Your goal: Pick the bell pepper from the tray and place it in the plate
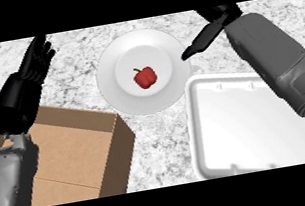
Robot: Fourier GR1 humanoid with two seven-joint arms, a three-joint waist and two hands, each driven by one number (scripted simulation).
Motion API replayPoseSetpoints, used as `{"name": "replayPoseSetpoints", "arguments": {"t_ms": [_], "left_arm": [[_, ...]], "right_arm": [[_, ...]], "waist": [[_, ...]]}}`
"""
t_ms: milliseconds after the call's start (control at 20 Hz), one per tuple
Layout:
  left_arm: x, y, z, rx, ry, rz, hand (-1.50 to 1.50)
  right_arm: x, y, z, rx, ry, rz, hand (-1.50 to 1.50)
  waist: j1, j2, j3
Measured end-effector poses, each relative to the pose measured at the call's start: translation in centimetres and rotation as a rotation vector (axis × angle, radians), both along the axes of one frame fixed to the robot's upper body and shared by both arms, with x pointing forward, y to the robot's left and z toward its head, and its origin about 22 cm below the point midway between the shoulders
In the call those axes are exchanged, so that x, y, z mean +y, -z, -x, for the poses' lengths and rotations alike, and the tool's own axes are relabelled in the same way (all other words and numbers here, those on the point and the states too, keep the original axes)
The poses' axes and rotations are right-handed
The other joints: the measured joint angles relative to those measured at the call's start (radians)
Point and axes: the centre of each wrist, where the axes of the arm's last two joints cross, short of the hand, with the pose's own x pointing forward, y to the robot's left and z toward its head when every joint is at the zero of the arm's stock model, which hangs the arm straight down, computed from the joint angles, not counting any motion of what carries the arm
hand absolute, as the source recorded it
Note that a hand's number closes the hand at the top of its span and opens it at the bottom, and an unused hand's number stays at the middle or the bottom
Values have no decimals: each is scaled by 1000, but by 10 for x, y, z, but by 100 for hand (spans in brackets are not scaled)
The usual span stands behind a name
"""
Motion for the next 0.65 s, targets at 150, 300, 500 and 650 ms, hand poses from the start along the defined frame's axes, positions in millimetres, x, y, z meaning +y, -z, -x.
{"name": "replayPoseSetpoints", "arguments": {"t_ms": [150,300,500,650], "left_arm": [[-1,-3,0,-5,6,3,0],[-2,-6,-1,-9,12,6,0],[-2,-5,-1,-10,13,5,0],[-4,-6,0,-17,19,3,0]], "right_arm": [[-25,-6,-1,-11,3,8,-150],[-47,-11,-1,-19,33,25,-150],[-65,-14,0,-31,58,46,-150],[-77,-21,0,-51,80,64,-150]], "waist": [[5,2,0],[10,6,1],[18,11,1],[27,14,2]]}}
